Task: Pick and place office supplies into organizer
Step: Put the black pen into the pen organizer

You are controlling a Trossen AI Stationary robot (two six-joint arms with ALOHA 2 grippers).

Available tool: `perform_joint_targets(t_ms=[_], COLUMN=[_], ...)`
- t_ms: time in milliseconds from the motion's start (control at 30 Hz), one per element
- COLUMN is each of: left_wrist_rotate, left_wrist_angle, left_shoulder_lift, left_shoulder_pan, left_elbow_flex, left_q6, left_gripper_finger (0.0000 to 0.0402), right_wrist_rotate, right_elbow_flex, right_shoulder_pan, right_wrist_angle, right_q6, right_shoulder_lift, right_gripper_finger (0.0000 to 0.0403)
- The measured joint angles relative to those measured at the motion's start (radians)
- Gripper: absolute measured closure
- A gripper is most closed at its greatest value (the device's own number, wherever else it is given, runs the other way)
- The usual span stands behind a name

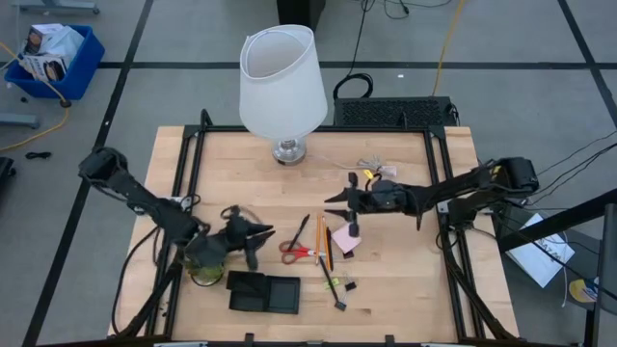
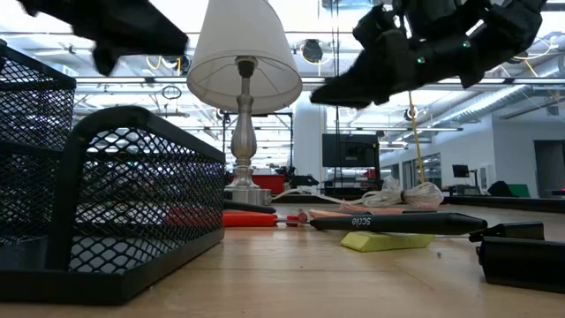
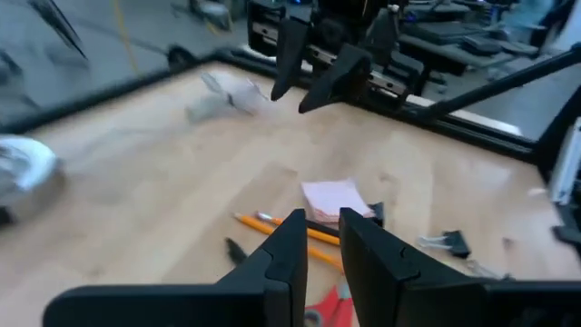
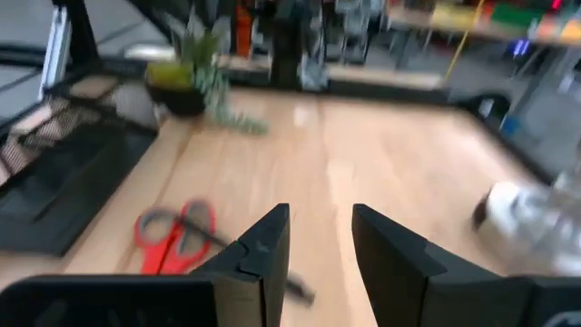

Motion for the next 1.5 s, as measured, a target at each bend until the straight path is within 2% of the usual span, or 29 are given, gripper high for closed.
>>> perform_joint_targets(t_ms=[133, 300, 467, 567, 667, 833, 933, 1033, 1233, 1400, 1500], left_wrist_rotate=[0.223, 0.456, 0.598, 0.622, 0.636, 0.707, 0.732, 0.774, 0.814, 0.751, 0.678], left_wrist_angle=[-0.008, -0.004, -0.035, -0.036, -0.020, -0.047, -0.056, -0.108, -0.368, -0.690, -0.801], left_shoulder_lift=[0.000, 0.000, 0.000, 0.000, 0.000, 0.051, 0.126, 0.230, 0.427, 0.526, 0.558], left_shoulder_pan=[0.159, 0.362, 0.493, 0.529, 0.547, 0.576, 0.588, 0.588, 0.576, 0.569, 0.562], left_elbow_flex=[0.000, 0.000, 0.000, 0.000, 0.000, 0.000, 0.042, 0.143, 0.393, 0.572, 0.644], left_q6=[-0.082, -0.165, -0.243, -0.246, -0.243, -0.319, -0.335, -0.326, -0.260, -0.259, -0.270], left_gripper_finger=[0.0330, 0.0330, 0.0330, 0.0330, 0.0330, 0.0330, 0.0330, 0.0329, 0.0329, 0.0329, 0.0323], right_wrist_rotate=[-0.001, 0.000, -0.026, -0.081, -0.076, -0.072, -0.076, -0.073, -0.074, -0.078, -0.077], right_elbow_flex=[-0.002, -0.002, -0.085, -0.201, -0.341, -0.499, -0.542, -0.555, -0.557, -0.558, -0.558], right_shoulder_pan=[0.036, 0.108, 0.179, 0.202, 0.214, 0.191, 0.174, 0.158, 0.154, 0.155, 0.155], right_wrist_angle=[-0.116, -0.203, -0.184, 0.009, 0.231, 0.415, 0.446, 0.455, 0.444, 0.417, 0.390], right_q6=[0.092, 0.115, 0.144, 0.149, 0.159, 0.197, 0.211, 0.219, 0.244, 0.255, 0.255], right_shoulder_lift=[-0.038, -0.089, -0.164, -0.228, -0.299, -0.403, -0.445, -0.481, -0.496, -0.499, -0.499], right_gripper_finger=[0.0287, 0.0287, 0.0287, 0.0287, 0.0287, 0.0287, 0.0286, 0.0287, 0.0286, 0.0286, 0.0286])
